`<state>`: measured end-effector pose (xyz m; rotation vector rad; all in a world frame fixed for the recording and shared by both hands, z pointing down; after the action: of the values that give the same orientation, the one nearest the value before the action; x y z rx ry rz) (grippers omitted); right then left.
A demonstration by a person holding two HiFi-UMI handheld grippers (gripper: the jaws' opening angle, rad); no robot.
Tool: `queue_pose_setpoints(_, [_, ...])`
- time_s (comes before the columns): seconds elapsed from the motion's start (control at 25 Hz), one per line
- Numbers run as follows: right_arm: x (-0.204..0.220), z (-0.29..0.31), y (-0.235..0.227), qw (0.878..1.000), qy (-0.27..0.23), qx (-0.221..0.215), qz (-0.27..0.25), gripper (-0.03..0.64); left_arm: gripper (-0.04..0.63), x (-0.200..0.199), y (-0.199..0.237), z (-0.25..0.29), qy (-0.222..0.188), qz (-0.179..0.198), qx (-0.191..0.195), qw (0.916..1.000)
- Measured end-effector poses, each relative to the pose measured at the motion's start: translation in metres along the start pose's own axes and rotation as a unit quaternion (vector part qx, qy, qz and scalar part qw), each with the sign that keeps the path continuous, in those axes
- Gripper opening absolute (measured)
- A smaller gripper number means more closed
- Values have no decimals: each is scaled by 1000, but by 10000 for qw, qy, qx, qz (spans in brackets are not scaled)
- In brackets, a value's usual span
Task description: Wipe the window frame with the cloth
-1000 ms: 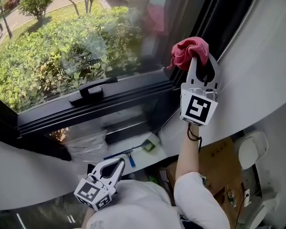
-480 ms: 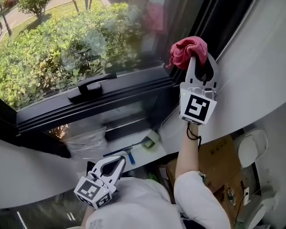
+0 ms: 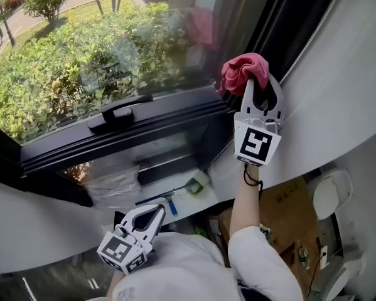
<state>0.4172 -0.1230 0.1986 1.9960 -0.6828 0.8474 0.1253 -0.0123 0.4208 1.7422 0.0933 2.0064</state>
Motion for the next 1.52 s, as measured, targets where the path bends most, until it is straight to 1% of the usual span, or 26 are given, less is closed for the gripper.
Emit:
queue_pose_setpoints(0.72, [19,-10,11,9997,177,-136,50,66,10,1,0,1,3,-2,-30,10000])
queue_pose_setpoints(0.88, [22,-12,13,9996,191,-198,106,66,9,1,-2,2,2,5,-22,10000])
queue_pose_setpoints(1.12, [26,-14,14,9989,121,-269,351,66,11,1,-4,3,2,0,-31,10000])
queue_pose_setpoints(1.36, [35,-19,19,9990,227,-280,270,66,9,3,-5,2,-11,-1,-54,10000])
queue_pose_setpoints(1.52, [39,-21,22,9990,210,-284,272,66,10,3,-5,1,-22,-8,-70,10000])
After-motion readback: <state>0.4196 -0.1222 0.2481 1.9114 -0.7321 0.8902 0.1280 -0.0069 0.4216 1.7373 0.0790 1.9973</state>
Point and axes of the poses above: the fingertips, and each gripper's own axes: z forward along the fingers, y to its left, x out of its underside, the point moved 3 cm from there along -z, backward along the fingers, and after that the axes turned 2 degrees about y, right-handed, at the moved point
